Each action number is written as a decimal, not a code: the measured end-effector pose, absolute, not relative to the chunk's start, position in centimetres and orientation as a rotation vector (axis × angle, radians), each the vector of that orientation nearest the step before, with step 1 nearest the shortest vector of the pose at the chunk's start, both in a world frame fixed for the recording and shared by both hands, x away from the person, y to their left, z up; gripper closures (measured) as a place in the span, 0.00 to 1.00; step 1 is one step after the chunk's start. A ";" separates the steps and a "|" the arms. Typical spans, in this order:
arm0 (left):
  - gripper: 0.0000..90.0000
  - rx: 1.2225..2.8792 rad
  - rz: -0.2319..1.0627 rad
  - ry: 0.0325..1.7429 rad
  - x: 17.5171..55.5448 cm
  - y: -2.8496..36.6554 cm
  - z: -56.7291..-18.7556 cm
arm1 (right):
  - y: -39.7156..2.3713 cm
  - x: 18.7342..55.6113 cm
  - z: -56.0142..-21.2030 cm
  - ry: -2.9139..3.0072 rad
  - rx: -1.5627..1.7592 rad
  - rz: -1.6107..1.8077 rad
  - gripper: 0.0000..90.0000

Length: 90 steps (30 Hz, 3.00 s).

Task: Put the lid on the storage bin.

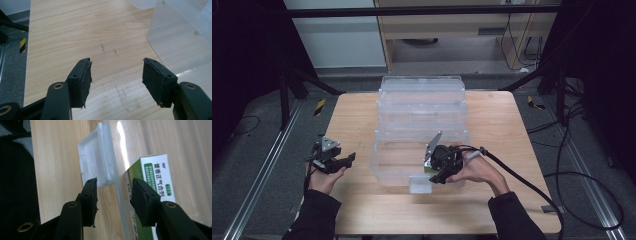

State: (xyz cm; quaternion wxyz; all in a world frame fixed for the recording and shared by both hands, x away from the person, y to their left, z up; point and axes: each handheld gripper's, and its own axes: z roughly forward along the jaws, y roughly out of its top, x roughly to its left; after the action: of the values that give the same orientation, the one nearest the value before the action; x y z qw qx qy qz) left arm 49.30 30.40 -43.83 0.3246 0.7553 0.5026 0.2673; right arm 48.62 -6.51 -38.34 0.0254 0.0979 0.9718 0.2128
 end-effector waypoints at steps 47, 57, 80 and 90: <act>0.43 2.023 0.729 1.019 51.6 28.0 -35.9 | -5.8 49.2 -40.3 3.086 0.215 0.661 0.77; 0.43 2.068 0.752 0.948 52.6 26.3 -34.1 | -5.1 49.4 -41.0 3.121 0.224 0.655 0.68; 0.44 2.151 0.778 0.810 54.7 23.9 -29.8 | -5.1 49.3 -41.1 3.150 0.227 0.652 0.70; 0.44 2.274 0.676 0.637 56.9 22.4 -28.9 | -5.3 49.0 -41.2 3.133 0.230 0.682 0.69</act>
State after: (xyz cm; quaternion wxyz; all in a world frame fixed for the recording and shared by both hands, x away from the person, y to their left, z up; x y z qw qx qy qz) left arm 56.93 22.43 -28.92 0.3360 0.8720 0.2441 0.2592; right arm 49.04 -5.35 -41.21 -0.0364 0.0715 0.9740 0.2121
